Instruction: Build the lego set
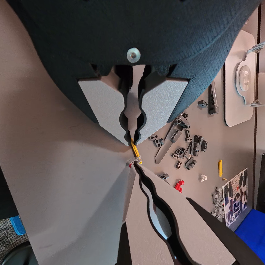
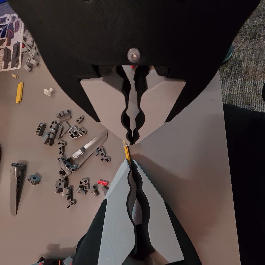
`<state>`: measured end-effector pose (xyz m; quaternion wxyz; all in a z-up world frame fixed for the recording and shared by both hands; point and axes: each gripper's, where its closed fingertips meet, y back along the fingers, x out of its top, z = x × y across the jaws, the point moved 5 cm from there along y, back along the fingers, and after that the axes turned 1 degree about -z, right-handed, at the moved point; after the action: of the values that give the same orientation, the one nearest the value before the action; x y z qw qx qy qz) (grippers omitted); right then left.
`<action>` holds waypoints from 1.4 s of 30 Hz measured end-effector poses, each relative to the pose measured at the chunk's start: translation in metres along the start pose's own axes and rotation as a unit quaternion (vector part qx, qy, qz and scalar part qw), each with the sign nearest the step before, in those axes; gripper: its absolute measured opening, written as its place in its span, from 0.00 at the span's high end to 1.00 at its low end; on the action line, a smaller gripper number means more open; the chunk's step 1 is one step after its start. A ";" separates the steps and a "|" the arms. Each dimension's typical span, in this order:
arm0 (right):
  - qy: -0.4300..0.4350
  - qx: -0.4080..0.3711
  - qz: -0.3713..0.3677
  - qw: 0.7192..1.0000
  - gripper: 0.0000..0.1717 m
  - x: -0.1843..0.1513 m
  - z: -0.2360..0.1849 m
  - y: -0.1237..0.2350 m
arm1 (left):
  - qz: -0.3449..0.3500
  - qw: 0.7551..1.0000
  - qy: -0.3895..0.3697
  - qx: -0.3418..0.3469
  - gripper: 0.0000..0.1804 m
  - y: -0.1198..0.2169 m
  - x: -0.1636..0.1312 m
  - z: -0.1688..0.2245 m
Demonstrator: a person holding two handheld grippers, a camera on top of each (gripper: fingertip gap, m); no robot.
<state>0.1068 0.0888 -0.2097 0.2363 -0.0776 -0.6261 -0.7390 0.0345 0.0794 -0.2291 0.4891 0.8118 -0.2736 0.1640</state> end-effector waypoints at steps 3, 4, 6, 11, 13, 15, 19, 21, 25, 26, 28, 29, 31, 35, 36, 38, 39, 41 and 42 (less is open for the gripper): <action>-0.008 0.006 0.008 1.000 1.00 -0.001 0.000 0.000 | -0.001 1.000 -0.001 -0.001 0.98 0.000 0.000 0.000; -0.011 0.008 0.012 1.000 1.00 -0.001 0.000 0.000 | -0.001 1.000 -0.001 -0.001 0.98 0.000 0.000 0.000; -0.021 0.010 0.019 1.000 1.00 -0.004 0.000 -0.003 | -0.002 1.000 -0.002 0.001 0.98 0.000 0.000 0.000; -0.029 -0.001 0.035 0.999 1.00 -0.006 0.000 -0.002 | -0.005 1.000 -0.007 0.004 0.98 -0.001 0.001 -0.001; -0.045 -0.027 0.053 0.997 0.99 -0.005 0.005 0.007 | -0.006 1.000 -0.008 0.006 0.98 -0.001 0.001 0.000; -0.064 -0.040 0.088 0.993 0.97 -0.004 0.008 0.022 | -0.007 1.000 -0.009 0.007 0.98 0.000 0.001 0.000; -0.076 -0.069 0.092 0.990 0.91 -0.007 0.003 0.037 | -0.011 1.000 -0.010 0.011 0.98 0.000 0.000 -0.001; -0.077 -0.079 0.086 0.990 0.88 -0.008 -0.003 0.035 | -0.014 1.000 -0.011 0.017 0.98 0.000 -0.001 -0.003; -0.073 -0.105 0.070 0.989 0.87 -0.008 -0.012 0.028 | -0.017 1.000 -0.009 0.017 0.96 0.002 -0.002 -0.003; -0.075 -0.109 0.073 0.989 0.87 -0.007 -0.013 0.027 | -0.020 1.000 -0.010 0.015 0.96 0.003 -0.002 -0.002; -0.076 -0.117 0.078 0.987 0.86 -0.006 -0.015 0.027 | -0.026 1.000 -0.010 0.013 0.98 0.003 -0.003 -0.001; -0.079 -0.120 0.082 0.986 0.86 -0.006 -0.015 0.027 | -0.027 1.000 -0.009 0.012 0.98 0.003 -0.003 0.000; -0.088 -0.122 0.094 0.984 0.85 -0.005 -0.015 0.027 | -0.028 1.000 -0.006 0.010 0.98 0.004 -0.003 0.000; -0.099 -0.137 0.101 0.980 0.83 -0.006 -0.014 0.028 | -0.030 0.999 -0.005 0.010 0.98 0.006 -0.004 0.001; -0.104 -0.139 0.104 0.979 0.82 -0.006 -0.013 0.029 | -0.029 1.000 -0.003 0.013 0.98 0.008 -0.004 0.000; -0.109 -0.143 0.104 0.978 0.81 -0.006 -0.013 0.029 | -0.022 1.000 0.003 0.018 0.97 0.012 -0.004 -0.003; -0.110 -0.148 0.102 0.977 0.81 -0.007 -0.013 0.029 | -0.019 1.000 0.007 0.019 0.96 0.015 -0.004 -0.005; -0.113 -0.156 0.102 0.976 0.80 -0.008 -0.012 0.029 | -0.015 1.000 0.010 0.025 0.95 0.019 -0.004 -0.009; -0.114 -0.162 0.102 0.975 0.80 -0.008 -0.011 0.030 | -0.015 0.999 0.011 0.029 0.94 0.022 -0.004 -0.011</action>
<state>0.1291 0.0770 -0.1889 0.2212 -0.2619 -0.5099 -0.7890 0.0177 0.0823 -0.2106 0.4704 0.8279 -0.2514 0.1738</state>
